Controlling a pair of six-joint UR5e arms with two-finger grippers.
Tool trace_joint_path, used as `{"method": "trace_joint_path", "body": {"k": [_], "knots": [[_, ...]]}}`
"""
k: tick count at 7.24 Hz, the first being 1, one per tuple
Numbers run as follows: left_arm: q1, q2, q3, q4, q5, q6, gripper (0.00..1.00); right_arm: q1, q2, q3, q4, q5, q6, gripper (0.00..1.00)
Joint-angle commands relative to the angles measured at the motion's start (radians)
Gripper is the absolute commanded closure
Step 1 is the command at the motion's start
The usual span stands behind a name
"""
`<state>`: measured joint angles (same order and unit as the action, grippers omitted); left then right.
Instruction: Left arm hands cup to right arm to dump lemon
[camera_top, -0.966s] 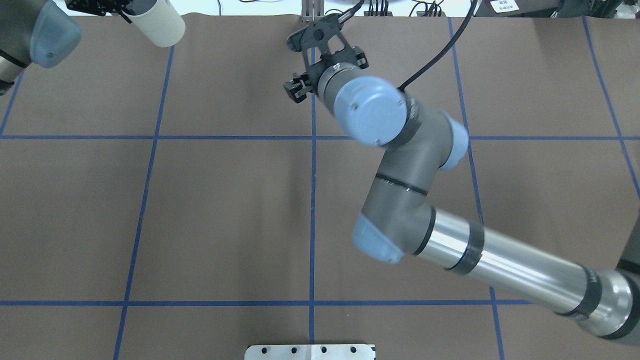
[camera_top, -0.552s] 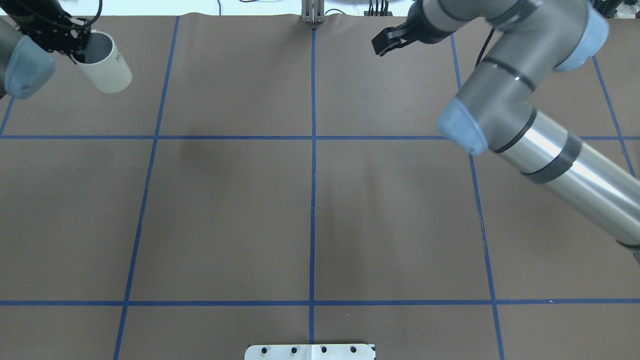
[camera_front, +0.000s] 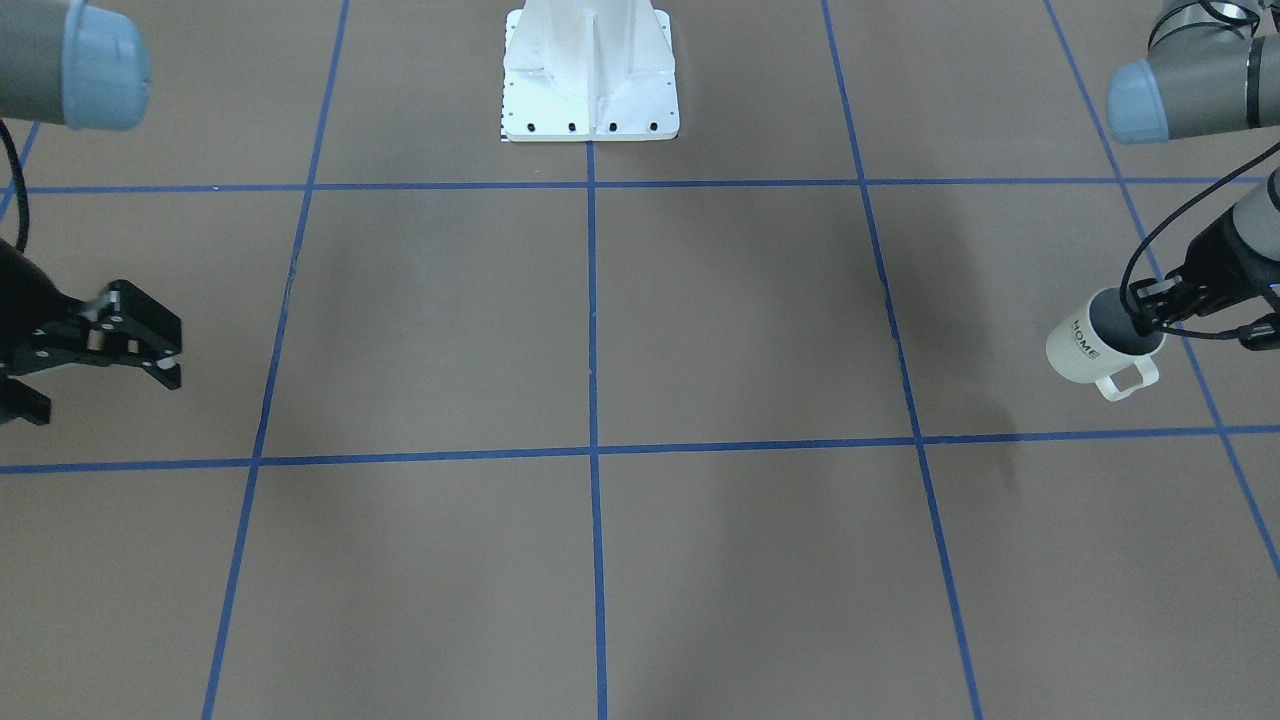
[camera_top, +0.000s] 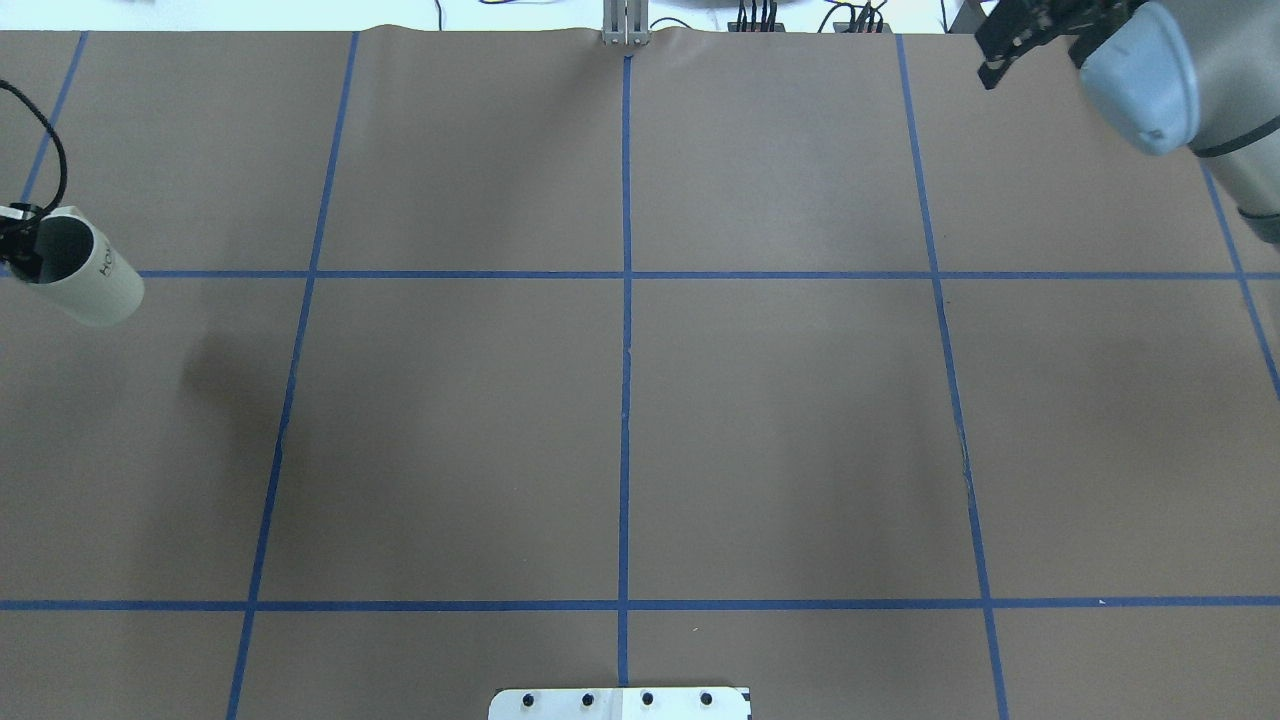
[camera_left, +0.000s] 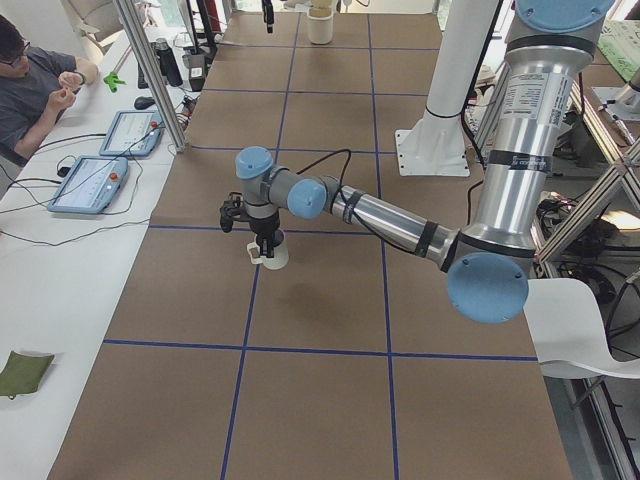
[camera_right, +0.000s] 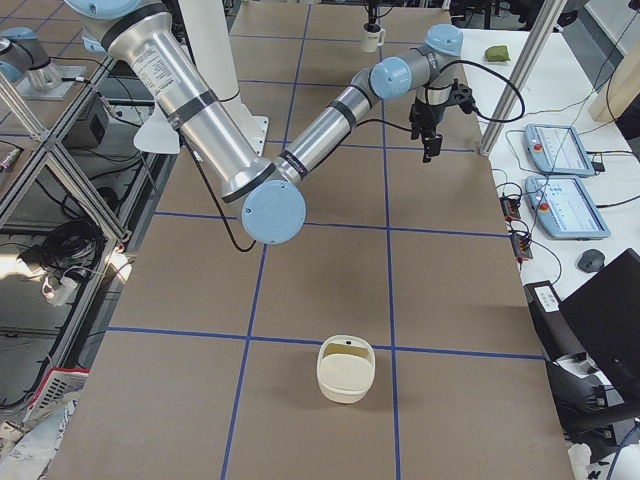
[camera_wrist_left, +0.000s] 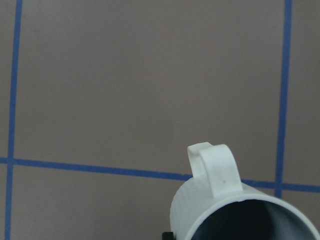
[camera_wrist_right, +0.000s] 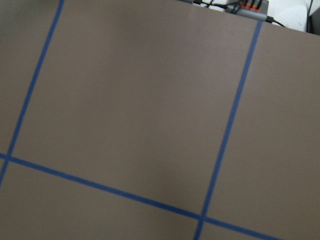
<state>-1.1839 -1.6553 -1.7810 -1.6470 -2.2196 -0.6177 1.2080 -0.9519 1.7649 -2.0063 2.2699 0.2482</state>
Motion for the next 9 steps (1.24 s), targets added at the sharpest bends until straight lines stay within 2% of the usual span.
{"method": "trace_joint_path", "body": {"k": [1, 5, 6, 7, 9], "knots": [[0.013, 0.168, -0.009, -0.274, 0.000, -0.143, 1.00, 0.025, -0.159, 0.164, -0.118, 0.002, -0.067, 0.00], [0.156, 0.181, 0.002, -0.275, 0.008, -0.249, 0.98, 0.001, -0.180, 0.160, -0.074, 0.005, -0.058, 0.00], [0.156, 0.181, 0.012, -0.278, 0.011, -0.235, 0.18, 0.002, -0.188, 0.168, -0.072, 0.005, -0.061, 0.00], [0.152, 0.181, -0.003, -0.287, -0.004, -0.228, 0.00, 0.004, -0.202, 0.177, -0.072, 0.013, -0.061, 0.00], [0.136, 0.173, -0.023, -0.268, -0.037, -0.112, 0.00, 0.018, -0.212, 0.180, -0.063, 0.013, -0.063, 0.00]]}}
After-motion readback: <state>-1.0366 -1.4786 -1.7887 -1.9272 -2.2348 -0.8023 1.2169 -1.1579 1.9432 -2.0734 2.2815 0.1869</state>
